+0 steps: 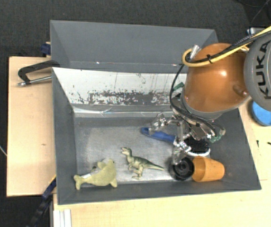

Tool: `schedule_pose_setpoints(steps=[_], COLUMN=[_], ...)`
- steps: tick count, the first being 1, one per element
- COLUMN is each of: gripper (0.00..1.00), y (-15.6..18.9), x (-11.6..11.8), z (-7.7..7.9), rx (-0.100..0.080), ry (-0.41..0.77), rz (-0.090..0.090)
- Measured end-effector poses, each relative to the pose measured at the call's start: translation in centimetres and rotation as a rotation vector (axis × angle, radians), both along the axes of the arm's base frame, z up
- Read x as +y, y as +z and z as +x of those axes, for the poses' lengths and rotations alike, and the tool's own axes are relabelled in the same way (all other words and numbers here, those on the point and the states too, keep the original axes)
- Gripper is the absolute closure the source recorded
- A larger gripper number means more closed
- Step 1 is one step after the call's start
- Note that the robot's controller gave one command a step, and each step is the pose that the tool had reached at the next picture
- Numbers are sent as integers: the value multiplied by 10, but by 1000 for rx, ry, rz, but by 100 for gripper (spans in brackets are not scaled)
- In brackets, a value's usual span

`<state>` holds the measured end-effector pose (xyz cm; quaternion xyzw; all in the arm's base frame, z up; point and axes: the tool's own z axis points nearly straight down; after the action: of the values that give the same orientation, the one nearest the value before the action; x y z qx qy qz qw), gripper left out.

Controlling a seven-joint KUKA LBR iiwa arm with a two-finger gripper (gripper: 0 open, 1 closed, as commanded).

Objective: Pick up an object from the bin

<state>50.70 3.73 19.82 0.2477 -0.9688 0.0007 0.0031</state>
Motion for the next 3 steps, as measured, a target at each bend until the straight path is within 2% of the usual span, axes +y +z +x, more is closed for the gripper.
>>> schedule_pose_setpoints(steps=[1, 2, 3], gripper=[0, 0, 0], y=[-129, -85, -125], x=[-31, 47, 43], z=[-1, -5, 10], rx=[-11, -14, -2], ry=[143, 317, 834], rz=[7, 9, 10])
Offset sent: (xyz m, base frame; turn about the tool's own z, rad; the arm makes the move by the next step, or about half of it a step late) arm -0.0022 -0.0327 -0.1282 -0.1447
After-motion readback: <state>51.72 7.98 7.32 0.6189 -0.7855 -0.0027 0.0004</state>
